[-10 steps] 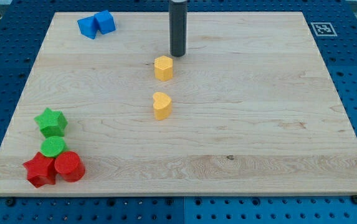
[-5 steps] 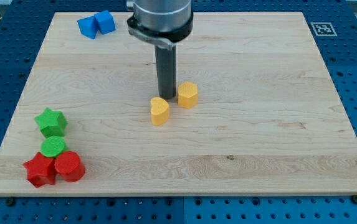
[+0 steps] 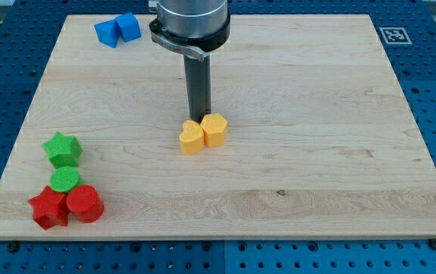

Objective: Push the yellow blocks to the right of green blocks

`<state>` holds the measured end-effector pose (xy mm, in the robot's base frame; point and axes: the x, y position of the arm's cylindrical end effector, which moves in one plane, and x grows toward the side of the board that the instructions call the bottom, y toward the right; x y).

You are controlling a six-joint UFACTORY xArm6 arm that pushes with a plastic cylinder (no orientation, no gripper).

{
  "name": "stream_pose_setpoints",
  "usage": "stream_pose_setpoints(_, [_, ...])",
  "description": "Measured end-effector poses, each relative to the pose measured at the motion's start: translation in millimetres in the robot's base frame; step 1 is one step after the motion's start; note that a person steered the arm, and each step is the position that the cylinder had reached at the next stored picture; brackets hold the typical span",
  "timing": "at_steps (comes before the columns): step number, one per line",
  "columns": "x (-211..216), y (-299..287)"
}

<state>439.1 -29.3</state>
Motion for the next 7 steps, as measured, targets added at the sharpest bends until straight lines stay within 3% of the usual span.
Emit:
stream_pose_setpoints(2, [-8, 93])
stream_pose_setpoints(3, [14, 100])
stream_pose_setpoints(6, [32, -27])
stream_pose_setpoints(7, [28, -19])
